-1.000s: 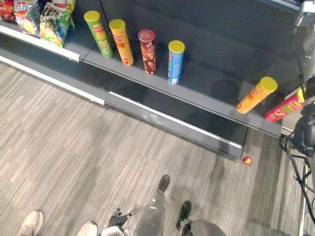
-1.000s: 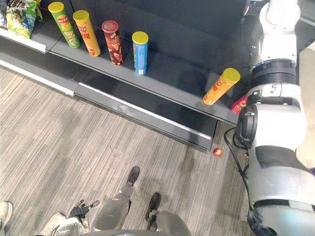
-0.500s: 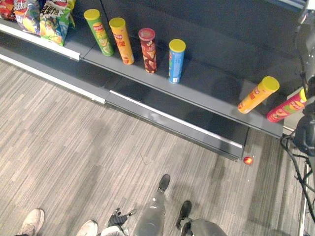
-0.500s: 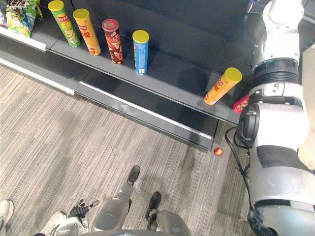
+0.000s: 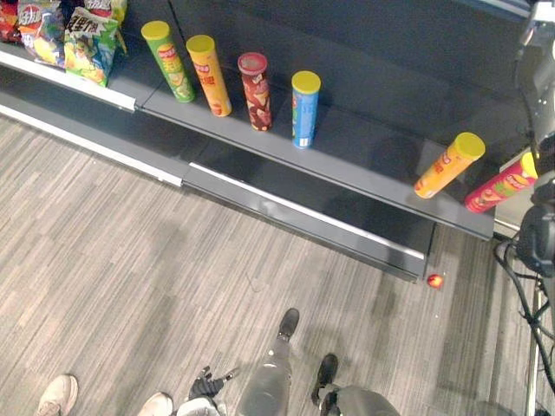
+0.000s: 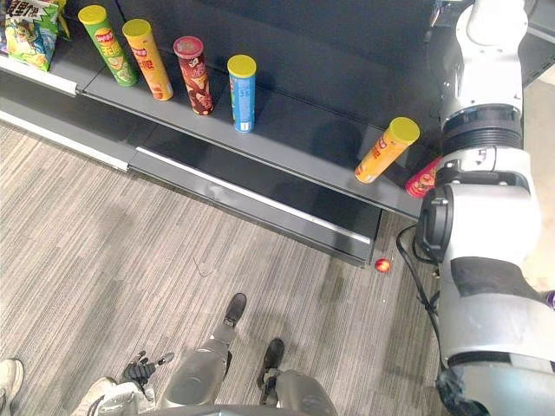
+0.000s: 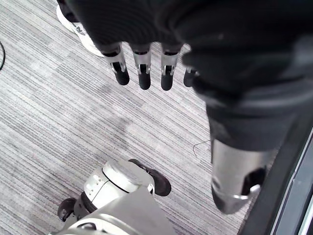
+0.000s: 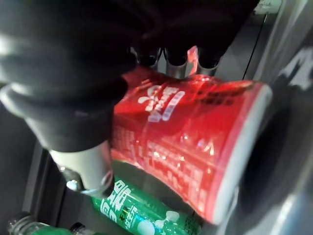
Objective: Put the gum and the chips on the shelf.
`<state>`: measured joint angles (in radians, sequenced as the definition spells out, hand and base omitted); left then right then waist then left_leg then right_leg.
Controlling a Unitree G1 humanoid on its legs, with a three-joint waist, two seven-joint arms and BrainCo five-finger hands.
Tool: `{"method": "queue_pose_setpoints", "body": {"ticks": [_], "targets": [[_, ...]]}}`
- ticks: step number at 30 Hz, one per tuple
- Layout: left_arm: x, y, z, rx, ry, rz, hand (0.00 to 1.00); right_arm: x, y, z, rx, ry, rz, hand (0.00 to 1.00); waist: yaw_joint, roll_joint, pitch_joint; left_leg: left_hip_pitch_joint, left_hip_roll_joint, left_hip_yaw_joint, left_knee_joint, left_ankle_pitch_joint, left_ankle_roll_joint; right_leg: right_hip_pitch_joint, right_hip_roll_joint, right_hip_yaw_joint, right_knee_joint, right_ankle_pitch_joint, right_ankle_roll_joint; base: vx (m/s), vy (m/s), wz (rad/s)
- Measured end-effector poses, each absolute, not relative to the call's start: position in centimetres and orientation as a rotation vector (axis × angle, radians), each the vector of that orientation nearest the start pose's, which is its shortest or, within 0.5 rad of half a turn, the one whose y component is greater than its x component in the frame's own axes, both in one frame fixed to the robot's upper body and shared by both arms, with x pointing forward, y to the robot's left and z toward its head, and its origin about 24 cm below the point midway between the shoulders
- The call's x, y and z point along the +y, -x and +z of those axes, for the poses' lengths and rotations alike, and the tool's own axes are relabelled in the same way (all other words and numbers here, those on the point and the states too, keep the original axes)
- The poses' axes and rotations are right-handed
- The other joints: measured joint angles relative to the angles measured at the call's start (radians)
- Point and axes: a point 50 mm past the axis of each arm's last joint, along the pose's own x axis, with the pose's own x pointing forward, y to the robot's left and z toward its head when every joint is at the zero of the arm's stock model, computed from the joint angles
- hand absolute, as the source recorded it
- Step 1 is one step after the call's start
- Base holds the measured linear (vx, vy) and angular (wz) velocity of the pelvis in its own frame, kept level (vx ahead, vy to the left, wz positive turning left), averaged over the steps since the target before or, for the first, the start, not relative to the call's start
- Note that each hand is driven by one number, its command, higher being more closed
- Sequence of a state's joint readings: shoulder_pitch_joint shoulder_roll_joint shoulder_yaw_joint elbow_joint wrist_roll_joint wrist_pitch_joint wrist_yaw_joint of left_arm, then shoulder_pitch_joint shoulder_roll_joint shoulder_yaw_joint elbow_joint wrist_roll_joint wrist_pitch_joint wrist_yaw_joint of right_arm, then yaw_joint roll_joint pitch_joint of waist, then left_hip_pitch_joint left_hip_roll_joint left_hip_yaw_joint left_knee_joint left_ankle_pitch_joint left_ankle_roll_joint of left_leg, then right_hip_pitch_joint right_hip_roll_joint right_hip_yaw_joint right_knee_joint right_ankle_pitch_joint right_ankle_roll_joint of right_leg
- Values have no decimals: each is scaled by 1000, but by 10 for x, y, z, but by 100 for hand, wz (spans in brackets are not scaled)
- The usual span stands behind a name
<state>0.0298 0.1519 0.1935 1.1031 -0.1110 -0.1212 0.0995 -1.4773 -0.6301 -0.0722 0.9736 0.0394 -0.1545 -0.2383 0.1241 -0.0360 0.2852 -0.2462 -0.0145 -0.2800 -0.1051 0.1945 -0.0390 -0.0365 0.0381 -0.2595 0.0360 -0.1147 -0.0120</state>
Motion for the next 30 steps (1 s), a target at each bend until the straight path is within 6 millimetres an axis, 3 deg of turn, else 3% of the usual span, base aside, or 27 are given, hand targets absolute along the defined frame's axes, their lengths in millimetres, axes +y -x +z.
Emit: {"method": "queue_pose_setpoints", "body": {"ticks": [3,4,8,30], "targets": [[238,-109,-149,981,-1,420,0,-255,-369,399,-761,225,-474,100,2,0,0,4,2,8,0,-1,0,1,0,8,1,0,0,7,-12,-6],[238,-109,-149,981,-1,420,0,-254,-369,399,-761,224,-472,0,4,0,0,5,2,12,0,-1,-1,1,0,11,1,0,0,8,-9,-14],[238,-109,-149,980,-1,420,0,-256,-374,388,-724,226,-472,0,5,0,0,8,4,21,0,-1,-3,1,0,23,2,0,0,10,-11,-7],[238,-109,-150,982,0,419,0,-247,-379,382,-706,228,-443,0,6,1,-2,24,10,45,0,-4,-5,7,1,46,7,0,0,1,-4,-2]]}}
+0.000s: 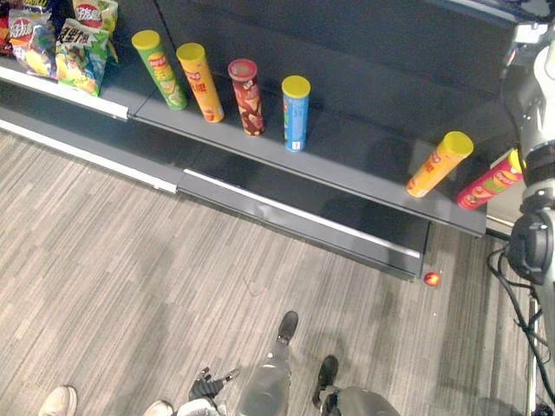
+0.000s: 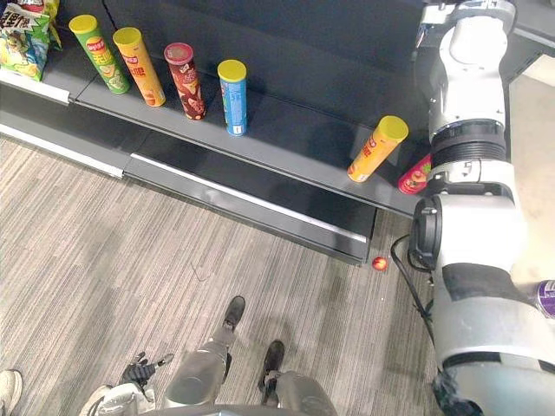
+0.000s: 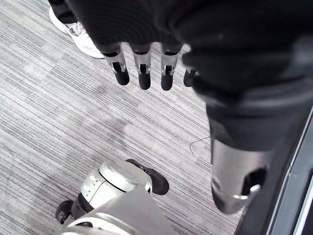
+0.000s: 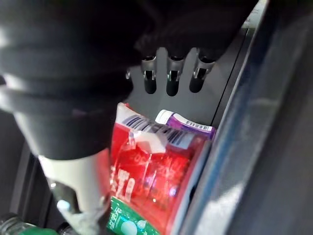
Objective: Put the gum and the chips on the shelf.
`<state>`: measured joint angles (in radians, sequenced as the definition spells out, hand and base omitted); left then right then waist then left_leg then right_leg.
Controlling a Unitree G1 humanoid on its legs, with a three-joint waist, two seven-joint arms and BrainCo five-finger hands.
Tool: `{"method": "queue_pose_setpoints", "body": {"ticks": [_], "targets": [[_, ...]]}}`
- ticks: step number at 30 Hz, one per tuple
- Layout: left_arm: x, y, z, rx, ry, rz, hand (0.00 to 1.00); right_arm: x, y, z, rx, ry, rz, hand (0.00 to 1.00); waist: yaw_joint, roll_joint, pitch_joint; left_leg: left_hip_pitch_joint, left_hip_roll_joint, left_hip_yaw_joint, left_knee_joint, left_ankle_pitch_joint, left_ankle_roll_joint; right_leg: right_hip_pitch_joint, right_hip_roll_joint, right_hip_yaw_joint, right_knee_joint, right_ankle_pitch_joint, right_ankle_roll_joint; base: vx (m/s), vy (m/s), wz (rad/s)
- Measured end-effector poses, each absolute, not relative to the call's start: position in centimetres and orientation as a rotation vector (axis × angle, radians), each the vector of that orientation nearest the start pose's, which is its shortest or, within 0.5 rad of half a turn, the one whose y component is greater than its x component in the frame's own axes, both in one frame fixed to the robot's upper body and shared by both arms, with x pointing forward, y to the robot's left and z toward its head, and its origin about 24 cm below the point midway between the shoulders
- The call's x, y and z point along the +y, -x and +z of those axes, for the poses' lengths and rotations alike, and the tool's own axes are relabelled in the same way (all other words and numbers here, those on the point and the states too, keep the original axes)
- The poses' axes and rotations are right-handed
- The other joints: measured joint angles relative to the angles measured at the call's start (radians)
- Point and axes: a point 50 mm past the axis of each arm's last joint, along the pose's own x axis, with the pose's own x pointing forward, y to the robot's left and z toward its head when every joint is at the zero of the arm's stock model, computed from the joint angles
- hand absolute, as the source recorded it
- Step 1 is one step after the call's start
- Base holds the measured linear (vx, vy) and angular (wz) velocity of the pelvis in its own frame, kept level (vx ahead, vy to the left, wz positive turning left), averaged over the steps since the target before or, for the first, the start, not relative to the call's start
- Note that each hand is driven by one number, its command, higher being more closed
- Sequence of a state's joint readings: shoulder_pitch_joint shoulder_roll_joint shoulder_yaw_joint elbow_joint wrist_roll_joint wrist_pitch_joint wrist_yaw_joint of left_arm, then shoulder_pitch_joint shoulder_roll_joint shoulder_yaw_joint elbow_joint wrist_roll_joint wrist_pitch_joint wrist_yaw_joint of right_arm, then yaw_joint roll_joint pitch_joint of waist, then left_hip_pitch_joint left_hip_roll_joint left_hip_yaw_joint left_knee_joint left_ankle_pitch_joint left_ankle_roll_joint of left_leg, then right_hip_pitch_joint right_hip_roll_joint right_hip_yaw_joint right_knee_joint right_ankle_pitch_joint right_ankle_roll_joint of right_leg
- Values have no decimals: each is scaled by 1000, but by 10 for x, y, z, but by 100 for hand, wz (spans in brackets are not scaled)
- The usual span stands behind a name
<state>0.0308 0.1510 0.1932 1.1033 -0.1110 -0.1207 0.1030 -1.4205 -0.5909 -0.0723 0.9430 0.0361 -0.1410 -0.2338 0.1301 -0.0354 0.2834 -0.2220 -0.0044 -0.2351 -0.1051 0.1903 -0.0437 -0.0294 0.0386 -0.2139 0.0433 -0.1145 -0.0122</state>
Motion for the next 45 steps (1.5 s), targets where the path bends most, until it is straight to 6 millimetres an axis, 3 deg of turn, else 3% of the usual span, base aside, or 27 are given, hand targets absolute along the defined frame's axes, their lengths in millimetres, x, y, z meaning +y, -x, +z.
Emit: {"method": "queue_pose_setpoints", "body": {"ticks": [8,13,22,32,36,40,41,43,45], "targets": [[239,-108,-150,984,2,427,0,-245,-378,373,-700,239,-437,0,-4,0,-2,18,2,7,0,3,4,13,0,6,2,0,0,-1,-2,-1],[240,-106,-150,995,12,442,0,-231,-379,361,-707,264,-411,0,-11,2,-23,28,5,24,0,0,4,20,-1,20,-1,0,0,3,-11,-9],[241,-99,-152,1013,30,473,0,-204,-351,382,-921,244,-357,0,-17,1,-65,54,13,52,0,-1,3,39,1,46,-6,1,0,12,-13,-8],[238,-84,-157,1071,19,477,0,-164,-318,372,-1128,234,-264,0,-19,-21,-130,71,21,70,0,-14,3,52,4,61,-8,1,1,-8,-4,-5],[237,-77,-159,1095,17,481,0,-128,-309,329,-1108,182,-78,0,-19,-48,-160,81,22,88,0,-21,5,57,2,78,-9,1,1,27,1,-11],[236,-77,-159,1100,-8,462,0,-91,-298,260,-929,87,187,0,-24,-59,-168,98,23,98,0,-31,2,69,1,89,-8,1,1,2,2,-9],[236,-73,-160,1109,-9,463,0,-80,-292,234,-848,66,272,0,-28,-61,-170,104,25,109,0,-38,5,70,1,100,-7,1,1,-16,10,-18],[237,-67,-160,1122,-12,468,0,-73,-286,215,-782,53,347,0,-40,-63,-174,104,26,117,0,-40,6,68,1,108,-8,0,3,-7,9,-16],[237,-62,-161,1135,-16,471,0,-73,-274,181,-668,48,423,0,-49,-65,-175,106,27,128,0,-40,7,66,1,117,-8,-2,8,2,7,-15]]}}
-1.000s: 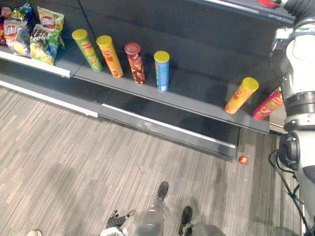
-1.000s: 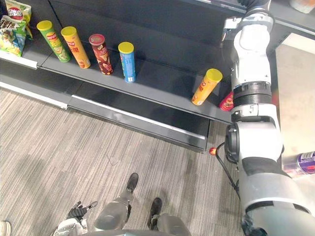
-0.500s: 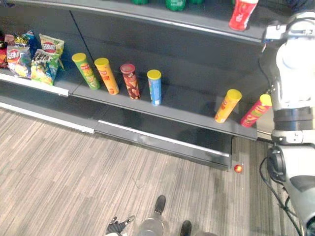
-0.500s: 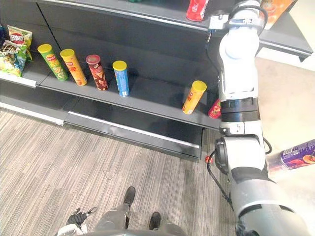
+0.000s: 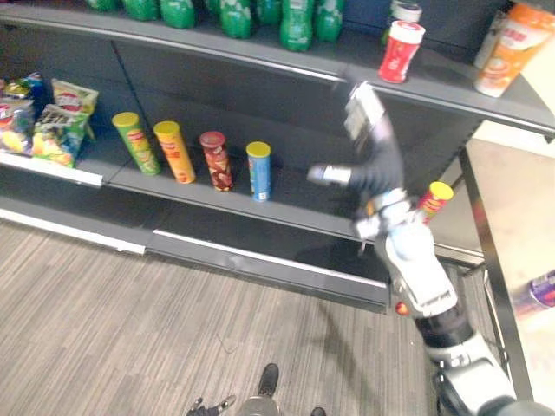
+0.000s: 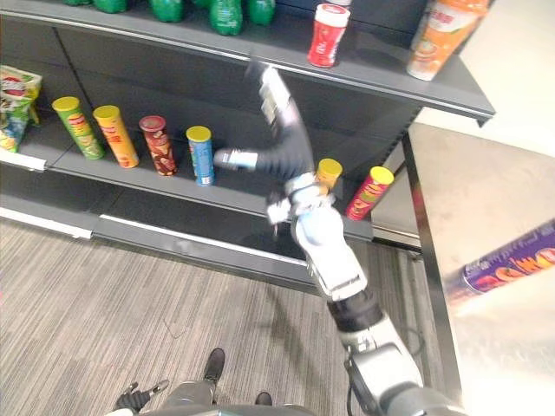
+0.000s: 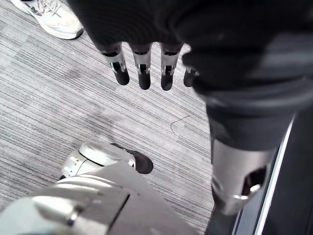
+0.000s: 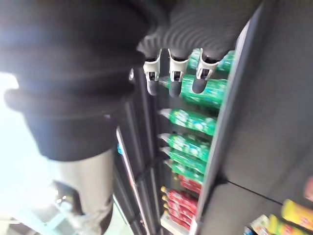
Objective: Put the gum and the chips on the shelf.
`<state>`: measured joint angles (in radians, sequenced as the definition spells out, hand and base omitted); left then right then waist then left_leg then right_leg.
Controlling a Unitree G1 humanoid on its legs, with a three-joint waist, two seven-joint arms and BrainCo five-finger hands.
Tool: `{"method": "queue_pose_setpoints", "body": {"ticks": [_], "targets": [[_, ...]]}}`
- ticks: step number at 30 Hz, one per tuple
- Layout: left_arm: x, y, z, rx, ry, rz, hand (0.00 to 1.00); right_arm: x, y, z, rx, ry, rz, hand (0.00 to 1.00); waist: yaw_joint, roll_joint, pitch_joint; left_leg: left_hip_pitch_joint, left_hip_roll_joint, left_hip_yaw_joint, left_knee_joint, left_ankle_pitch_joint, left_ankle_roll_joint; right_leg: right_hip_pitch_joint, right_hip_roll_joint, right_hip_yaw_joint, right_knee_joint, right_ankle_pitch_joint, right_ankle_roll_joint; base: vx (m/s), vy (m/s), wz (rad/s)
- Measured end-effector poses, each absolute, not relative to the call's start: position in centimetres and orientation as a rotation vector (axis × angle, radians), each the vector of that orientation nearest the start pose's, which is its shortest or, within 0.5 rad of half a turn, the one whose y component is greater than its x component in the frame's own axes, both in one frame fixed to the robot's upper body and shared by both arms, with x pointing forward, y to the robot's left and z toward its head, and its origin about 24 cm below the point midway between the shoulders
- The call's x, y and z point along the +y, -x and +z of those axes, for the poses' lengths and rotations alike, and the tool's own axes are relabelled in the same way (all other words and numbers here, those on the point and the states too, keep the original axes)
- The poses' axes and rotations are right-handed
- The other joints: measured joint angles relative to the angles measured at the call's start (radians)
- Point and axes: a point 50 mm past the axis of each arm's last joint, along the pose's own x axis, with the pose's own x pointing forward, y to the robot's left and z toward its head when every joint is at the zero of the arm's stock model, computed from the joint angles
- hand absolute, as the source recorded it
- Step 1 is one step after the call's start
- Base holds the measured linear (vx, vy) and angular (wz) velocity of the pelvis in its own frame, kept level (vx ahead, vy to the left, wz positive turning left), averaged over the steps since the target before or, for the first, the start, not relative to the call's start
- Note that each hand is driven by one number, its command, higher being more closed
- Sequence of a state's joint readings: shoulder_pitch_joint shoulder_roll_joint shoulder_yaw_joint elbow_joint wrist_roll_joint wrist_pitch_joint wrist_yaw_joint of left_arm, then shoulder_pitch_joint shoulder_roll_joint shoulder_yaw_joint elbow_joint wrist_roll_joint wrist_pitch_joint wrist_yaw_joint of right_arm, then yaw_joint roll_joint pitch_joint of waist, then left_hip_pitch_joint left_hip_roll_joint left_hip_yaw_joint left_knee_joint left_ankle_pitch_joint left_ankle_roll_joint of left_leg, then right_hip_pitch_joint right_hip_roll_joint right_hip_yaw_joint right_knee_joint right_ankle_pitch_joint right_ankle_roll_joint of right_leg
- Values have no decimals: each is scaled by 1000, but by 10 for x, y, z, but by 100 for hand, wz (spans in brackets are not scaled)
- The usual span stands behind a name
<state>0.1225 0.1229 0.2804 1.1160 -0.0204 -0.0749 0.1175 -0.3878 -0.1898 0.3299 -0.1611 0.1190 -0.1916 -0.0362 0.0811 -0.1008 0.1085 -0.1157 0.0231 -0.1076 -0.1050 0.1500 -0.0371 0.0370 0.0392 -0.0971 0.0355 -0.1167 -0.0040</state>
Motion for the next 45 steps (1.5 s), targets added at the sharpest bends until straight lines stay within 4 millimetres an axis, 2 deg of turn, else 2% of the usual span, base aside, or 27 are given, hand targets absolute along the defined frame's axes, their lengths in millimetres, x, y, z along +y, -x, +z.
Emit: {"method": "queue_pose_setpoints", "body": {"ticks": [1,2,3,4,5,10,11,13,14,16,17,20,22,24,27,29,32,37,38,41,43,44,45], "targets": [[237,-61,-161,1138,-18,469,0,-78,-268,161,-590,35,440,0,0,0,-2,3,1,8,0,-1,1,0,-1,5,0,0,0,2,7,-16],[237,-60,-161,1140,-19,469,0,-80,-265,151,-552,28,449,0,0,0,-3,4,1,12,0,-2,1,-1,-1,9,0,0,0,20,8,-17],[237,-57,-162,1146,-18,471,0,-83,-254,124,-444,-5,470,0,-3,2,-5,13,0,19,0,-7,2,6,-4,15,0,-2,4,23,6,-14],[237,-55,-162,1151,-19,472,0,-85,-245,108,-376,-24,482,0,-6,5,-9,18,-1,23,0,-9,3,8,-6,18,0,-6,9,29,6,-12],[237,-52,-162,1157,-19,472,0,-85,-238,97,-329,-36,493,0,-12,7,-16,18,-3,25,0,-11,4,7,-8,20,0,-8,12,35,9,-7],[234,-35,-166,1213,-33,454,0,-97,-182,2,113,-157,495,0,-53,33,-33,46,-12,66,0,-29,9,21,-25,52,2,-18,25,59,18,-19],[233,-34,-166,1216,-36,449,0,-99,-177,-9,166,-157,492,0,-54,35,-34,50,-12,73,0,-32,10,22,-26,58,2,-18,25,50,18,-28],[232,-34,-166,1216,-35,438,0,-112,-157,-52,364,-110,451,0,-61,37,-35,55,-14,91,0,-39,11,23,-30,74,4,-18,26,55,14,-23],[231,-34,-166,1216,-34,437,0,-117,-154,-62,414,-91,426,0,-63,37,-35,56,-15,94,0,-40,12,23,-31,77,5,-17,26,57,11,-11],[231,-33,-166,1219,-51,422,0,-139,-137,-99,606,-47,308,0,-75,39,-34,66,-22,97,0,-45,16,29,-38,79,10,-21,30,66,11,-3],[230,-32,-166,1220,-52,420,0,-145,-133,-106,647,-24,287,0,-76,41,-35,69,-24,98,0,-47,18,33,-41,80,14,-23,33,63,17,0],[226,-32,-167,1224,-58,391,0,-176,-103,-140,877,120,176,0,-78,53,-42,83,-37,111,0,-58,27,38,-54,92,17,-31,43,46,21,-9],[226,-31,-168,1227,-57,388,0,-187,-101,-143,905,132,114,0,-79,56,-43,84,-39,118,0,-61,30,37,-58,98,17,-32,44,54,24,-11],[225,-32,-168,1226,-64,376,0,-205,-82,-154,1015,145,-4,0,-81,58,-43,86,-48,120,0,-66,38,39,-66,100,17,-36,50,49,20,-2],[224,-31,-168,1231,-54,381,0,-210,-50,-166,1156,84,-144,0,-80,62,-41,87,-61,119,0,-71,44,43,-77,97,16,-40,56,65,19,4],[224,-30,-168,1236,-45,387,0,-210,-46,-168,1177,66,-195,0,-86,65,-33,96,-69,121,0,-74,48,54,-85,97,16,-42,59,71,25,-1],[224,-29,-169,1236,-28,399,0,-211,-43,-168,1181,29,-257,0,-89,64,-29,110,-79,127,-1,-86,55,64,-96,103,17,-48,68,44,28,-6],[225,-29,-168,1230,-6,416,0,-209,-34,-171,1205,-127,-421,0,-89,50,-7,136,-92,168,0,-107,71,72,-114,136,25,-58,84,38,21,-19],[225,-29,-168,1230,-4,417,0,-208,-33,-171,1205,-137,-428,0,-89,40,-1,139,-94,176,0,-110,74,72,-117,142,32,-61,89,48,14,-31],[225,-34,-168,1218,-1,413,0,-207,-34,-171,1195,-162,-452,0,-92,42,22,162,-96,225,0,-125,84,58,-124,165,86,-64,102,31,22,-51],[224,-40,-168,1203,13,424,0,-207,-40,-170,1169,-165,-455,0,-90,54,36,178,-78,297,1,-128,89,14,-111,196,134,-48,125,-20,38,-95],[224,-42,-167,1198,20,434,0,-207,-45,-168,1142,-167,-457,0,-88,55,41,168,-58,363,6,-134,88,-28,-91,224,157,-15,123,-80,53,-173],[224,-45,-167,1187,26,441,0,-208,-51,-166,1112,-181,-473,0,-77,65,47,157,-23,450,7,-139,93,-77,-62,227,151,46,122,-113,48,-195]]}}
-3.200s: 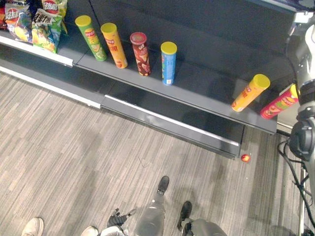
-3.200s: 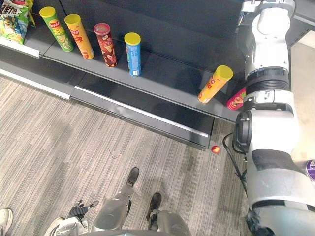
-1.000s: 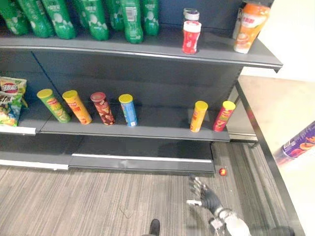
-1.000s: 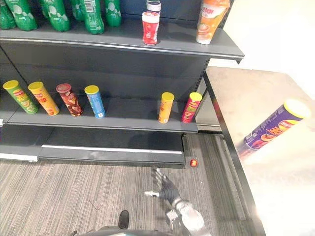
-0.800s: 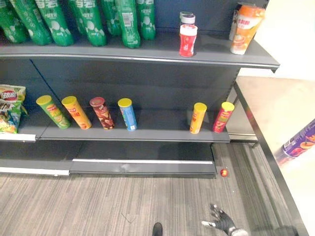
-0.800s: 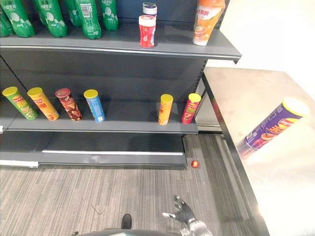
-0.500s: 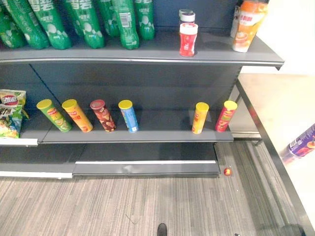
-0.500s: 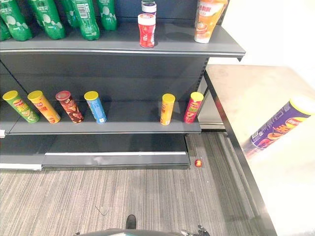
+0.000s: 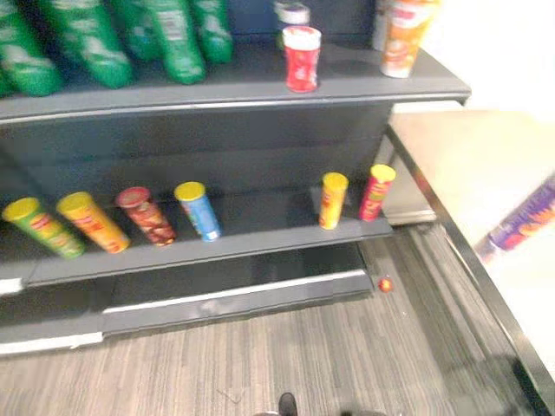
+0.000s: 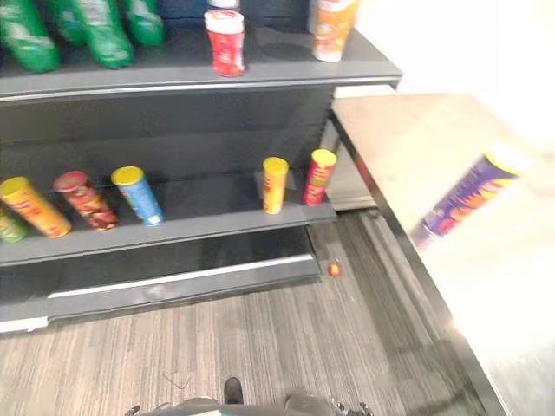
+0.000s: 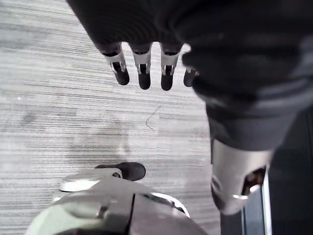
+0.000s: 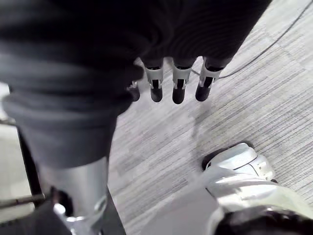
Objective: Put the gum and the chips on the shelf.
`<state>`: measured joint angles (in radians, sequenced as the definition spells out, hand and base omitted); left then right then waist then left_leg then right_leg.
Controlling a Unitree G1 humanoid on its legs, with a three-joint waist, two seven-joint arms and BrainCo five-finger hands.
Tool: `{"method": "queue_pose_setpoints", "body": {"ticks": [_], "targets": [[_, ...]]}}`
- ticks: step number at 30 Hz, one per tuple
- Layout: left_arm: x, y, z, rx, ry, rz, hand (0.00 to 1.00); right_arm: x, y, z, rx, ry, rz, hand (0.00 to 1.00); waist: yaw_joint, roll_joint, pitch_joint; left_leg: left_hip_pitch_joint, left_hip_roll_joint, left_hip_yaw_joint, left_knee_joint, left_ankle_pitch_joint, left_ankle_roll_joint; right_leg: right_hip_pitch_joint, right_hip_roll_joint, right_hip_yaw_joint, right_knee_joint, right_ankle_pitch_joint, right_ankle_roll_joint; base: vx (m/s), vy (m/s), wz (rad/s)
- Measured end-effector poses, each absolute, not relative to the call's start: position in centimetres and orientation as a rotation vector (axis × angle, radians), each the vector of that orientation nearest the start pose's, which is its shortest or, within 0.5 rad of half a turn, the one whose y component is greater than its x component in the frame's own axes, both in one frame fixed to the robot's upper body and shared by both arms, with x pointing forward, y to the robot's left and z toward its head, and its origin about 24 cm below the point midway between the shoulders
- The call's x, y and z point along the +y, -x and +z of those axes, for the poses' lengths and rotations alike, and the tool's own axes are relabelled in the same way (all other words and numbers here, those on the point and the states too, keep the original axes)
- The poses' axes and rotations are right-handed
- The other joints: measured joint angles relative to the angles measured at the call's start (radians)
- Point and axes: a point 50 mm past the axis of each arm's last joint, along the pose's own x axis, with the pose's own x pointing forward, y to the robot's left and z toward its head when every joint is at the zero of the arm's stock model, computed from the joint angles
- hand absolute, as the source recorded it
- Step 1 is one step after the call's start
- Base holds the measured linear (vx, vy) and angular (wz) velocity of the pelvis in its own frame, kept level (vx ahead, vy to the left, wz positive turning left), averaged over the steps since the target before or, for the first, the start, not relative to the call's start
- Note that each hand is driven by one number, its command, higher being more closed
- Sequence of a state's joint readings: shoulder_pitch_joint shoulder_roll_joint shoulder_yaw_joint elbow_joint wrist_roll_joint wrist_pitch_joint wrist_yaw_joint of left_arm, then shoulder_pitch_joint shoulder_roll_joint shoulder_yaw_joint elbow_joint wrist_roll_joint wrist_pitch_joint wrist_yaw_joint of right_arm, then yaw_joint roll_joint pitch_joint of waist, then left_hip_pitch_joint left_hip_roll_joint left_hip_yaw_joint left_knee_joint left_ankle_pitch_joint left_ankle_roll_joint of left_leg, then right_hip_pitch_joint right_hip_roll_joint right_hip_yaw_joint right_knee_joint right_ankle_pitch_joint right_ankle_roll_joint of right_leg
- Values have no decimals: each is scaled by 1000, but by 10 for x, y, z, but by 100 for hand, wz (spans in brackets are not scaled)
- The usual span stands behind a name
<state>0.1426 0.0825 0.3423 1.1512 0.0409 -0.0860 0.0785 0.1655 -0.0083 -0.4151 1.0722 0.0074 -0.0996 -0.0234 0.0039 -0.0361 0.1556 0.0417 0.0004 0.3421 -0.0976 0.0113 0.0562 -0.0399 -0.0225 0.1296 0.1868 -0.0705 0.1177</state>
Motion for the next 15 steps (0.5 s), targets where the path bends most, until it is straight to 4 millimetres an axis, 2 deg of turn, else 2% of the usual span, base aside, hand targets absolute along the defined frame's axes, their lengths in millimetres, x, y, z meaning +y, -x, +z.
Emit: {"method": "queue_pose_setpoints", "body": {"ticks": [1,2,3,4,5,8,9,11,12,15], "targets": [[224,-47,-167,1181,34,453,0,-207,-54,-166,1101,-186,-480,0,2,4,3,-7,21,41,0,-3,2,-20,10,-33,-11,25,-9,-137,35,-216],[226,-51,-166,1163,53,481,0,-208,-56,-165,1088,-194,-499,0,2,1,8,-14,48,100,0,-19,-9,-48,-13,-197,7,29,-25,-164,23,-194],[227,-57,-165,1144,76,506,0,-206,-53,-165,1087,-221,-532,0,-2,0,8,-23,76,168,23,-36,-17,-58,-59,-366,48,15,-45,-141,15,-187],[228,-60,-164,1132,83,514,0,-206,-50,-166,1092,-232,-550,0,3,0,9,-28,89,203,46,-54,-24,-59,-85,-444,77,6,-56,-126,-16,-202],[227,-67,-163,1103,114,529,0,-207,-42,-166,1109,-226,-562,0,12,0,8,-27,106,289,89,-82,-34,-43,-159,-590,146,-11,-73,-62,-35,-166],[226,-79,-161,1074,97,494,0,-207,-37,-167,1126,-226,-569,0,9,-3,8,-23,91,360,89,-87,-41,-13,-200,-628,130,-15,-79,-38,-118,-100],[226,-83,-160,1062,82,470,0,-207,-34,-168,1144,-228,-571,0,-1,-7,7,-24,76,392,88,-87,-44,19,-200,-617,48,-20,-72,-23,-203,-79],[224,-85,-160,1060,72,449,0,-207,-37,-169,1147,-227,-567,0,-3,-10,5,-22,62,423,78,-79,-55,38,-192,-614,-33,-40,-40,-42,-188,-59],[219,-85,-161,1072,74,426,0,-212,-40,-169,1147,-223,-572,0,-9,2,9,-14,59,439,43,-54,-63,39,-176,-606,-71,-34,-22,-42,-140,-39],[218,-80,-163,1090,104,441,0,-215,-45,-168,1142,-214,-571,0,-6,14,4,23,67,472,1,-20,-67,50,-139,-563,-98,-24,-29,20,-123,-40]]}}
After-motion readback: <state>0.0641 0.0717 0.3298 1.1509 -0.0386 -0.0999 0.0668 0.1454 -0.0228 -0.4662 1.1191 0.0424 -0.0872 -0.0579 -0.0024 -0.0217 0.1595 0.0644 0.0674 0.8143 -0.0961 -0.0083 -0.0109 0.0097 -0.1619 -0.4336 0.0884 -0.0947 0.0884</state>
